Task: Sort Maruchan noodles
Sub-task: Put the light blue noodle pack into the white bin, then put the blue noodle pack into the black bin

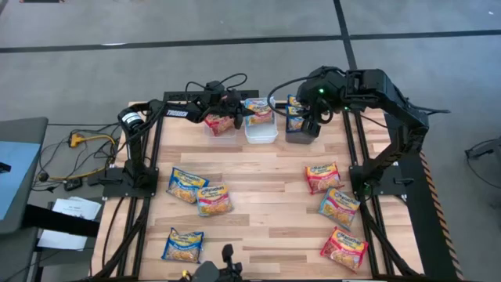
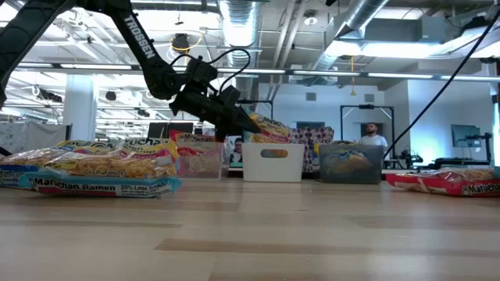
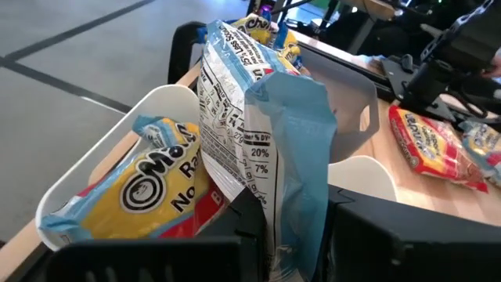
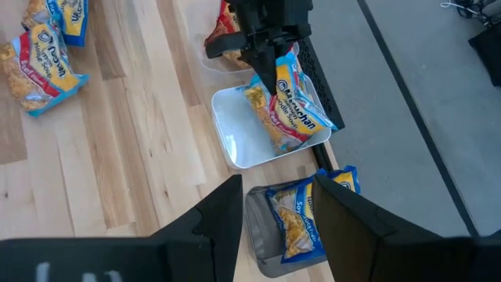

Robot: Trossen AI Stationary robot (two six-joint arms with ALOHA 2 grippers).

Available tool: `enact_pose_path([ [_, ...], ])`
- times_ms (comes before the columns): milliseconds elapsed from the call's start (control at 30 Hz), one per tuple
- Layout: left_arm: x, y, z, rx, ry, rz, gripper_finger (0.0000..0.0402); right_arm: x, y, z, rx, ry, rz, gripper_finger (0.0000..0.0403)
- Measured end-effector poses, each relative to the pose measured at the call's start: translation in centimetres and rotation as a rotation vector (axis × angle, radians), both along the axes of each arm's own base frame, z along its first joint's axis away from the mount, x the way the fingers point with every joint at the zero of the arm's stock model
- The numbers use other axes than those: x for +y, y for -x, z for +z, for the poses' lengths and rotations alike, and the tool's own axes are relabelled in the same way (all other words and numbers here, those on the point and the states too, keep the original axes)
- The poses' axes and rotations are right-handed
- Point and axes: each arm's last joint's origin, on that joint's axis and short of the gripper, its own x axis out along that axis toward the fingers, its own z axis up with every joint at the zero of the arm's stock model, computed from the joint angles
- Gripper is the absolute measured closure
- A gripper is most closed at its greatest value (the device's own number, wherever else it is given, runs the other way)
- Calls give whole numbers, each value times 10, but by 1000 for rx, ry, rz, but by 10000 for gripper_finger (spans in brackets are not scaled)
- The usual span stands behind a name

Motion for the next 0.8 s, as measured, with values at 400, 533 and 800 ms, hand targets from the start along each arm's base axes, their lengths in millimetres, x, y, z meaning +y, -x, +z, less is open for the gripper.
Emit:
enact_pose_path([
  [400,0,0,0,-3,35,29,358,0,0,0,0,0,0,227],
  [533,-1,0,-1,8,40,31,328,0,0,0,1,0,0,227],
  [800,-1,0,-3,21,73,24,261,0,0,0,1,-1,0,227],
])
